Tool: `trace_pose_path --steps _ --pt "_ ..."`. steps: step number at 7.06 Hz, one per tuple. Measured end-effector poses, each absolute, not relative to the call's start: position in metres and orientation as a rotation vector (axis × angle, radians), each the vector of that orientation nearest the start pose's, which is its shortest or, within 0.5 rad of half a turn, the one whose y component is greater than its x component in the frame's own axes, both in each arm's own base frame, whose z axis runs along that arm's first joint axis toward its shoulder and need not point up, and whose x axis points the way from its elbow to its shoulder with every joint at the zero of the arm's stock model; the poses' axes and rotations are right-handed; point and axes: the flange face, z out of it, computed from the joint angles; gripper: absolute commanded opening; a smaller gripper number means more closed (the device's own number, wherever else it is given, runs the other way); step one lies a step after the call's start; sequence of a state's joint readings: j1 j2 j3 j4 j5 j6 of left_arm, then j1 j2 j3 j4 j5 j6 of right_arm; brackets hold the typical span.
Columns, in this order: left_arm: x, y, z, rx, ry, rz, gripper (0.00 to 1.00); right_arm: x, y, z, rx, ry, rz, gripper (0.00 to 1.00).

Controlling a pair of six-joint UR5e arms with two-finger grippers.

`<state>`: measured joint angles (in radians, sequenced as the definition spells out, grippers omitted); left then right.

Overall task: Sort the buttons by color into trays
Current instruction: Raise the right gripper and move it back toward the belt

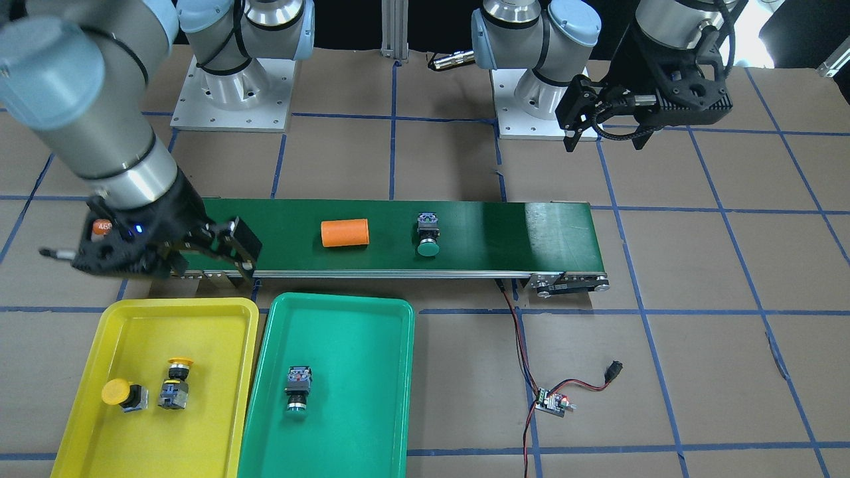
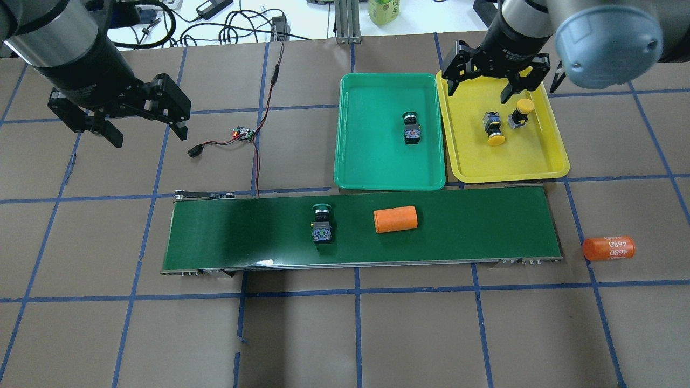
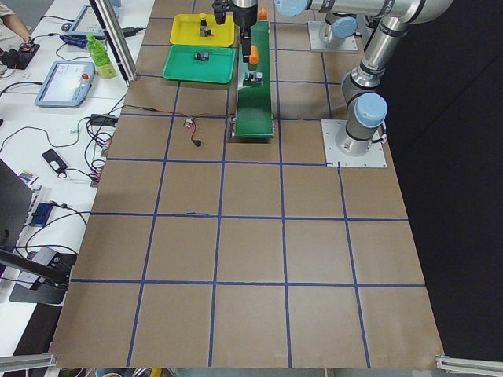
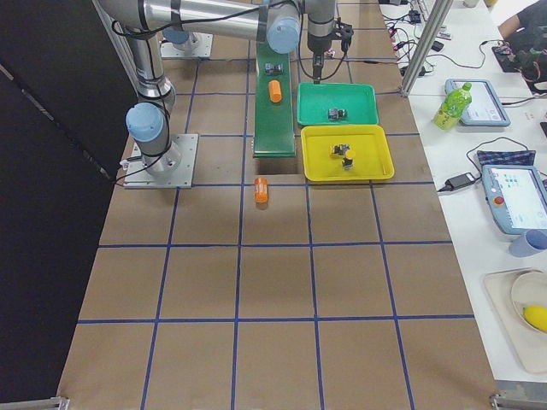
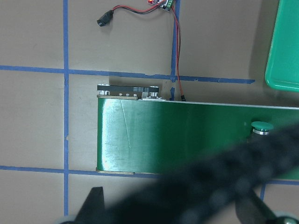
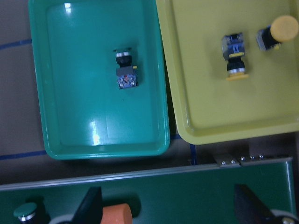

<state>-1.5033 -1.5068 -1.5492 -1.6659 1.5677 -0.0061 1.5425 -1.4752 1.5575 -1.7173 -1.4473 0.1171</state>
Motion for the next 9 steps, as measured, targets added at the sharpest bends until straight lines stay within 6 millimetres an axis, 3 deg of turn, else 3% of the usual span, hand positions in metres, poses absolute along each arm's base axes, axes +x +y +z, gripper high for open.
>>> trace_pose_path --steps 1,3,5,7,9 --pt "-0.102 -0.47 0.519 -0.116 3.143 0.015 1.0 0.127 -0.514 0.468 0.211 3.026 0.004 1.0" --pt "-0.102 -0.471 0.519 -0.116 3.143 0.016 1.0 0.119 -0.493 0.449 0.144 3.052 0.128 1.0" --pt "-0.102 -0.471 0.519 -0.114 3.143 0.018 1.0 0.103 -0.492 0.436 0.06 3.053 0.157 1.0" --pt "-0.102 -0.471 0.518 -0.113 3.143 0.019 1.0 0.091 -0.491 0.439 0.135 3.054 0.148 1.0" --pt "-0.102 -0.471 0.518 -0.114 3.143 0.019 1.0 0.108 -0.484 0.443 0.196 3.061 0.141 1.0"
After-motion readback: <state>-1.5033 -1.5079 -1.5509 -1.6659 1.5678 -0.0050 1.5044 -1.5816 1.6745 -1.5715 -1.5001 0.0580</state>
